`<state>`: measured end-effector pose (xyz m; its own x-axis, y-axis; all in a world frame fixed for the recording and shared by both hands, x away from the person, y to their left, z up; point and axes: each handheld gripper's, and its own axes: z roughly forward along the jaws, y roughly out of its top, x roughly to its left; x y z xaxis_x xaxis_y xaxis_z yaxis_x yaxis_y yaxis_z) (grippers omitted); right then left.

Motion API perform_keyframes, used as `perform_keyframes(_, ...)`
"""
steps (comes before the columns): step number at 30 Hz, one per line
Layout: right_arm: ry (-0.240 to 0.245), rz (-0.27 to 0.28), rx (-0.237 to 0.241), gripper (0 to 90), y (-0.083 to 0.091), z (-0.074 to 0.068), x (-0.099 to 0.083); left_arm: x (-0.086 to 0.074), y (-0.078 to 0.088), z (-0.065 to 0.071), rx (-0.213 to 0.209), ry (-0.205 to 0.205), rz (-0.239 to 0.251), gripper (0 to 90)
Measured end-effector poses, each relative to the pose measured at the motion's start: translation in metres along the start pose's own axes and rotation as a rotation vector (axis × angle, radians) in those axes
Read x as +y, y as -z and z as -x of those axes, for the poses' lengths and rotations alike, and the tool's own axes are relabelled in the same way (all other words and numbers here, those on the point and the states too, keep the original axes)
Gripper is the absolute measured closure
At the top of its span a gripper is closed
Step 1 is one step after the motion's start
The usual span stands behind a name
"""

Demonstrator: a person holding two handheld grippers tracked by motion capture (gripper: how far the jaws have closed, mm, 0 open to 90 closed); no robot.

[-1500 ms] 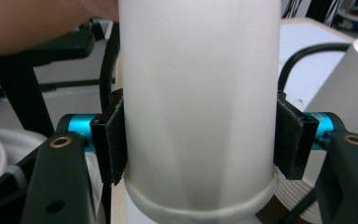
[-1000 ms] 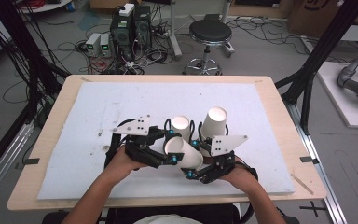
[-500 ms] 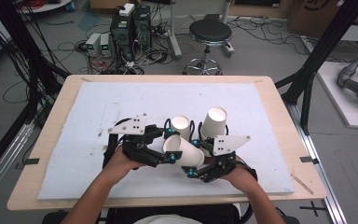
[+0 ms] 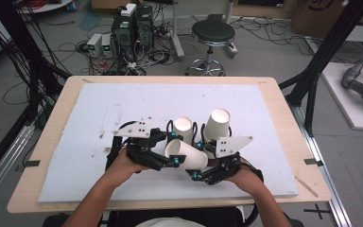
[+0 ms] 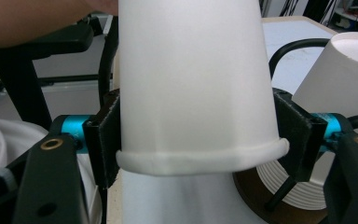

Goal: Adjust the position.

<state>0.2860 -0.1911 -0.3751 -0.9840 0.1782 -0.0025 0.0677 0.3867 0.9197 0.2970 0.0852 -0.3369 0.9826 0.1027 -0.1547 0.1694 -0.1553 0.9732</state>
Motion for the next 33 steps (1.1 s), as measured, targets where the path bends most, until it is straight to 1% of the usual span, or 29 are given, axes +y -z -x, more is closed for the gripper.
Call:
perform_keyframes(1, 0.000, 0.000, 0.000, 25.8, 0.0000, 0.0000, 0.0000, -0.0001, 0.0009, -0.0004, -0.003, 0.003, 0.006, 35.5)
perform_keyframes(2, -0.005, 0.014, 0.001, 22.7, 0.0003, 0.0000, 0.0000, 0.0000, 0.0020, -0.0009, -0.002, 0.004, 0.017, 35.4)
perform_keyframes(4, -0.030, 0.056, -0.018, 19.4, 0.0011, -0.0009, -0.0002, 0.0012, 0.0053, -0.0013, 0.002, 0.006, 0.044, 35.4)
perform_keyframes(5, -0.046, 0.066, -0.022, 19.4, 0.0014, -0.0008, -0.0003, 0.0017, 0.0066, -0.0011, 0.004, 0.004, 0.059, 35.4)
perform_keyframes(7, -0.061, 0.083, -0.025, 19.4, 0.0013, -0.0004, -0.0013, 0.0027, 0.0085, -0.0006, 0.007, 0.000, 0.078, 35.5)
perform_keyframes(10, -0.061, 0.119, -0.015, 19.2, -0.0007, -0.0004, -0.0024, 0.0032, 0.0087, 0.0001, 0.002, -0.003, 0.089, 35.6)
perform_keyframes(12, -0.047, 0.118, -0.014, 20.1, -0.0016, -0.0011, -0.0020, 0.0030, 0.0085, 0.0000, 0.000, -0.008, 0.082, 35.6)
perform_keyframes(14, -0.038, 0.114, -0.005, 23.8, -0.0010, -0.0013, -0.0019, 0.0027, 0.0088, 0.0002, -0.004, -0.007, 0.076, 35.8)
perform_keyframes(17, -0.036, 0.108, 0.001, 26.6, 0.0015, -0.0001, -0.0021, 0.0014, 0.0086, -0.0007, -0.009, -0.001, 0.066, 35.8)
perform_keyframes(22, -0.030, 0.082, 0.005, 29.8, 0.0022, 0.0007, -0.0025, 0.0000, 0.0082, -0.0013, -0.009, 0.007, 0.044, 35.8)
perform_keyframes(24, -0.026, 0.073, 0.006, 30.3, 0.0031, 0.0010, -0.0024, -0.0005, 0.0078, -0.0008, -0.002, 0.005, 0.048, 35.3)
perform_keyframes(25, -0.025, 0.074, 0.003, 30.3, 0.0035, 0.0011, -0.0022, -0.0006, 0.0073, -0.0003, 0.008, 0.003, 0.053, 33.4)
perform_keyframes(26, -0.020, 0.067, -0.002, 30.4, 0.0042, 0.0014, -0.0019, -0.0004, 0.0064, 0.0001, 0.023, 0.009, 0.053, 27.1)
perform_keyframes(27, -0.014, 0.056, -0.012, 30.4, 0.0048, 0.0017, -0.0016, -0.0001, 0.0062, 0.0000, 0.036, 0.003, 0.045, 23.2)
perform_keyframes(28, -0.009, 0.041, -0.019, 30.4, 0.0056, 0.0017, -0.0014, -0.0003, 0.0063, -0.0004, 0.034, -0.004, 0.037, 23.0)
perform_keyframes(31, -0.016, 0.037, -0.012, 30.4, 0.0067, 0.0018, -0.0013, -0.0016, 0.0050, 0.0001, 0.020, -0.004, 0.018, 24.1)
perform_keyframes(32, -0.014, 0.034, -0.010, 30.4, 0.0066, 0.0019, -0.0009, -0.0018, 0.0049, 0.0001, 0.017, -0.012, 0.014, 26.8)
perform_keyframes(33, -0.015, 0.036, -0.009, 30.4, 0.0066, 0.0019, -0.0007, -0.0022, 0.0052, 0.0001, 0.011, -0.029, 0.019, 34.8)
